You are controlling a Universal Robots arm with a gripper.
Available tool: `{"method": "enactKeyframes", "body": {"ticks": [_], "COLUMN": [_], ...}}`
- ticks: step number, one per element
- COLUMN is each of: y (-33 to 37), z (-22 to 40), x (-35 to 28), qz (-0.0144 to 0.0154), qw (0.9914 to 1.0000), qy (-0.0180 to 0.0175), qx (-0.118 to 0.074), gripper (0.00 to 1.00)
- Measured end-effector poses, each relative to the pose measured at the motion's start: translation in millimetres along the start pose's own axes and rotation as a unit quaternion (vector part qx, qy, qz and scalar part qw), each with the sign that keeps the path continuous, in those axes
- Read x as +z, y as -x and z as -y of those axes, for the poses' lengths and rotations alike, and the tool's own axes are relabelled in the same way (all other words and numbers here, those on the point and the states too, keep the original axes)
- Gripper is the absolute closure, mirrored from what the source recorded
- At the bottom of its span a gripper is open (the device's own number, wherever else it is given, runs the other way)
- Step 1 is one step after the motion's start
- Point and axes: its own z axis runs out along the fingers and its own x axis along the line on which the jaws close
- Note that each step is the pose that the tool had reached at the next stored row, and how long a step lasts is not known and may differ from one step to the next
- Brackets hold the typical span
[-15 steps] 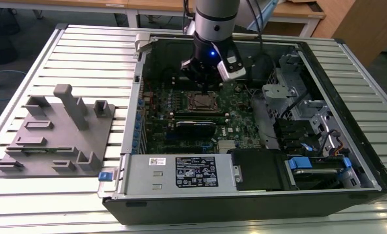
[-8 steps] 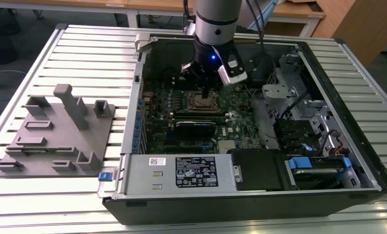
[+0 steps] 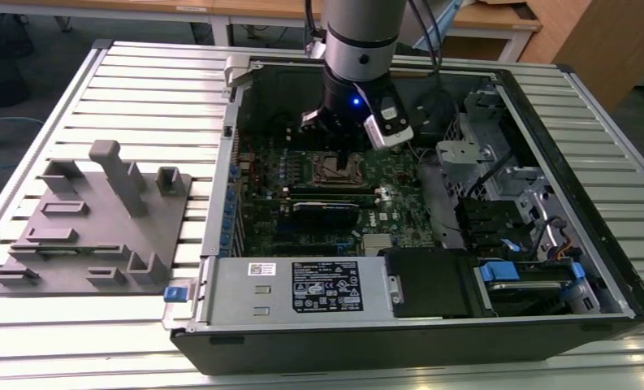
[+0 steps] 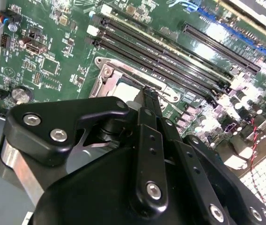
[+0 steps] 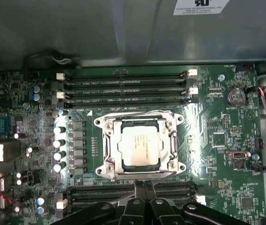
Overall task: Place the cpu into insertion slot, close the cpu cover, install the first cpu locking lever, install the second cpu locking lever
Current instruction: 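Install the second cpu locking lever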
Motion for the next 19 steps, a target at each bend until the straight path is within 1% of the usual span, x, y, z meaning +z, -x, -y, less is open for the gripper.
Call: {"method": "enactKeyframes", "body": {"ticks": [4,7,12,16,19], "y": [0.3,-0.4,-6.9,-10.3,-12.0], "z": [4.6,5.8,6.8,7.8,8.6], "x": [-0.2,0.2,1.5,2.3,5.6], "qz": [0.0000,0.0001,0.0000,0.0000,0.0000], "qw": [1.00000,1.00000,1.00000,1.00000,1.00000], "qy": [0.0002,0.0004,0.0005,0.0005,0.0004], "qx": [0.000,0.000,0.000,0.000,0.000], "gripper": [0.89,0.89,0.89,0.89,0.89]}}
